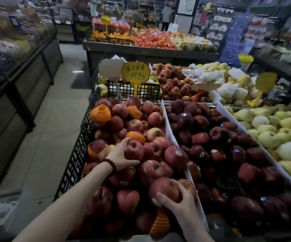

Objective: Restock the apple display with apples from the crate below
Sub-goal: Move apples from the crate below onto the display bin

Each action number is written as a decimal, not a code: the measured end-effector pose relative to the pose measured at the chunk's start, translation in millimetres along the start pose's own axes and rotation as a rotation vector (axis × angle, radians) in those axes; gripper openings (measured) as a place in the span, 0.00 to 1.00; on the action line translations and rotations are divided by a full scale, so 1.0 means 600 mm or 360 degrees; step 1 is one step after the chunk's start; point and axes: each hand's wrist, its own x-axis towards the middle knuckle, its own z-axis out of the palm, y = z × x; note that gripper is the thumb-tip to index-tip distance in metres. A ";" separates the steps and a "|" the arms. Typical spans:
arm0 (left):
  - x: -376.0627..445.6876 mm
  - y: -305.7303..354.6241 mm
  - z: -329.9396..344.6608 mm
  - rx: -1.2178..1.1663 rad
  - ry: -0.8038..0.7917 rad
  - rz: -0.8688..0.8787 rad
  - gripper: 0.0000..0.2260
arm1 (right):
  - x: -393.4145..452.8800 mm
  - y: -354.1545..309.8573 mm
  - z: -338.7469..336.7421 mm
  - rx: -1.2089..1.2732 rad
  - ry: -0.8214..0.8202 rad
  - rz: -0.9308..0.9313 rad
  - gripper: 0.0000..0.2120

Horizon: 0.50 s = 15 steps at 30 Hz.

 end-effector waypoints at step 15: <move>-0.048 -0.041 -0.012 -0.0352 0.0232 -0.0103 0.22 | 0.144 -0.001 -0.026 -0.1079 0.0532 -0.0320 0.41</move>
